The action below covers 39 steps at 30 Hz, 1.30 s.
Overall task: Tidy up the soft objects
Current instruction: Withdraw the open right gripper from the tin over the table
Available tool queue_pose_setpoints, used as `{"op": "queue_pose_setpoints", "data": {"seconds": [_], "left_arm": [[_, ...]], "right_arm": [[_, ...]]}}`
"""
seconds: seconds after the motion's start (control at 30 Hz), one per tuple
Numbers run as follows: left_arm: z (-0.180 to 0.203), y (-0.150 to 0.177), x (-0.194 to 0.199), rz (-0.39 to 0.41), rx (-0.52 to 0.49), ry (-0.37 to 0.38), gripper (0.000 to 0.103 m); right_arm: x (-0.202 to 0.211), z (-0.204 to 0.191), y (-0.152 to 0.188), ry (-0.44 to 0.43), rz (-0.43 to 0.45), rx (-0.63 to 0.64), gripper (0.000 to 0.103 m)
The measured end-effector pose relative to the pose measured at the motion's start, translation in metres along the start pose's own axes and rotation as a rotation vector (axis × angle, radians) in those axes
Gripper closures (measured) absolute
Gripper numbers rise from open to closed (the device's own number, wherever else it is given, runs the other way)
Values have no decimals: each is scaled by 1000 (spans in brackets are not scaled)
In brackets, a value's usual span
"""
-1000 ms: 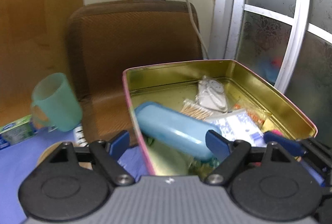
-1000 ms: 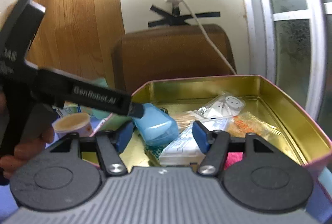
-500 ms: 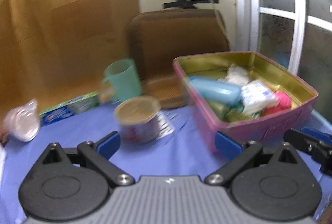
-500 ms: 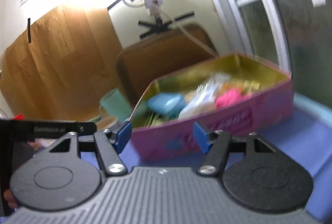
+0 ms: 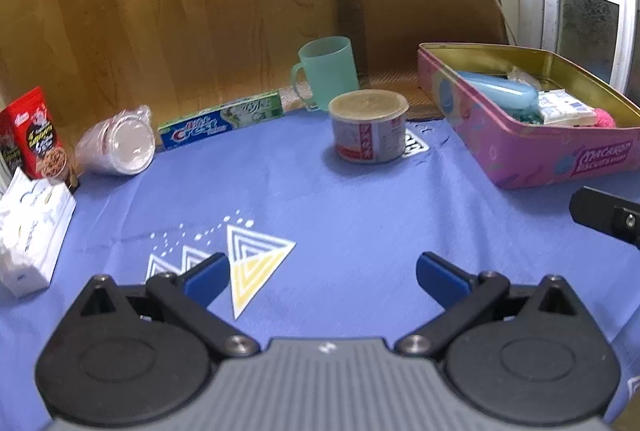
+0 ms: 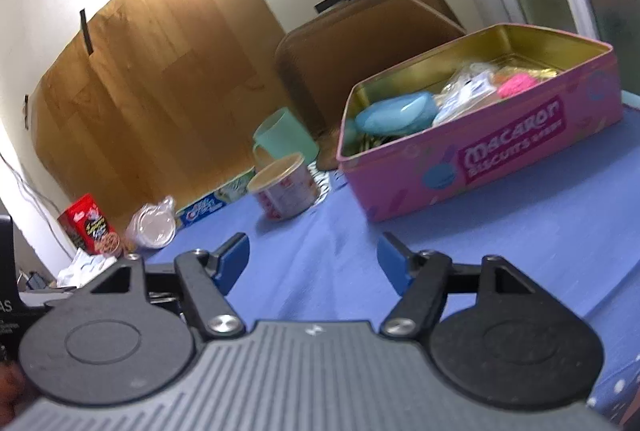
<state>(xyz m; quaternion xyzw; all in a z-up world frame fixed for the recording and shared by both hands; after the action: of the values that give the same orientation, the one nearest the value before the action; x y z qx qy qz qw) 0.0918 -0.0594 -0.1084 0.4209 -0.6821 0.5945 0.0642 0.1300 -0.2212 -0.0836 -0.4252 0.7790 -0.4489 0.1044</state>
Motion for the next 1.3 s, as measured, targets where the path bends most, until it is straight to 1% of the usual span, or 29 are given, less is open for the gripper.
{"op": "queue_pose_setpoints", "data": {"seconds": [0.13, 0.3, 0.57, 1.07, 1.3], "left_arm": [[0, 7, -1, -4, -2, 5, 0], [1, 8, -3, 8, -22, -1, 0], [3, 9, -7, -2, -26, 0, 0], [10, 13, -7, -9, -56, 11, 0], [14, 13, -2, 11, -81, 9, 0]], "right_arm": [[-3, -6, 3, 0, -12, -2, 30], [-5, -10, 5, -1, -17, 5, 29], [-8, -7, 8, -6, -22, -6, 29], [0, -3, 5, -10, 2, -33, 28], [3, -2, 3, -2, 18, -40, 28]]}}
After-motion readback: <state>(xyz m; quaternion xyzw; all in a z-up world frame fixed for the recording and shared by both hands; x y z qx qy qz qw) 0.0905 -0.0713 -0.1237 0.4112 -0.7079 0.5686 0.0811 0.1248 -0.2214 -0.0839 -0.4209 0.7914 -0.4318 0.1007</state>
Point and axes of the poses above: each gripper's, at about its wrist camera, not at the fingertips, and x roughly against the way its jaws point, z to its right, y to its underside, the point moved 10 cm from there along -x, roughly the way its jaws point, and after that the axes turned 13 degrees about -y, right-handed, at the moved point
